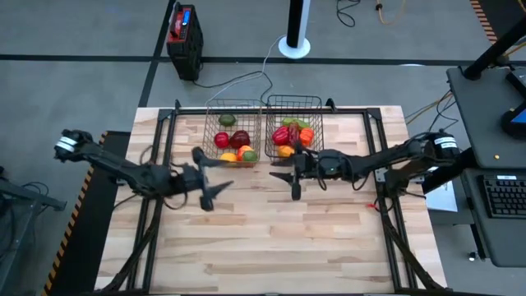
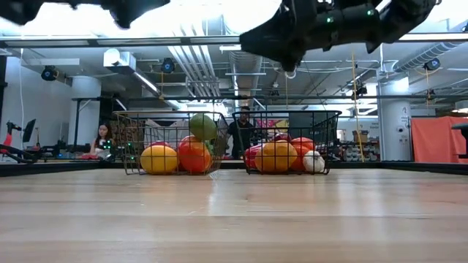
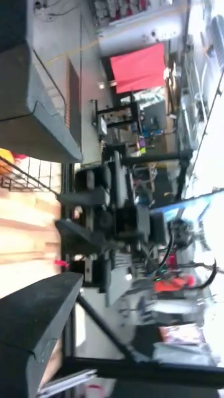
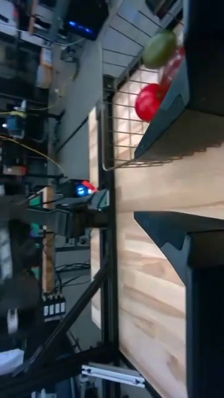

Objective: Sort produce into baskets
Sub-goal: Return to Home Position

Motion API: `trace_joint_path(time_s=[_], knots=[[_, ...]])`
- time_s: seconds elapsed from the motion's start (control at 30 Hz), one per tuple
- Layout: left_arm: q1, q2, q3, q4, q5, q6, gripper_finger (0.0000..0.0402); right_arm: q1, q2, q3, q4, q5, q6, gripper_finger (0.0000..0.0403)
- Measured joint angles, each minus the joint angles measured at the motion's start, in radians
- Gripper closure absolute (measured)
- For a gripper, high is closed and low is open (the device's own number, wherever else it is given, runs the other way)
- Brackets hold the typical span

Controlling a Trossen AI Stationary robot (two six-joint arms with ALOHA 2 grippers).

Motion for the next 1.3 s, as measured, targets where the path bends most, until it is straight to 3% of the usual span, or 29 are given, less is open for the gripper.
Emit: trace_joint_path(time_s=[0.27, 0.6, 0.8, 1.13, 1.3], knots=[[0.008, -0.345, -0.235, 0.014, -0.002, -0.045, 0.0118, 0.002, -0.141, -0.085, -0.002, 0.000, -0.049, 0.0288], [0.008, -0.602, -0.383, 0.001, -0.011, -0.037, 0.0118, 0.002, -0.442, -0.316, 0.010, 0.037, -0.033, 0.0310], [0.008, -0.680, -0.429, -0.060, -0.021, -0.046, 0.0118, 0.002, -0.637, -0.474, 0.078, 0.038, -0.040, 0.0320], [0.008, -0.694, -0.427, -0.148, -0.020, -0.069, 0.0118, 0.002, -0.876, -0.688, 0.190, 0.053, -0.057, 0.0330], [0.009, -0.695, -0.427, -0.157, -0.020, -0.072, 0.0118, 0.005, -0.946, -0.695, 0.175, 0.051, -0.079, 0.0329]])
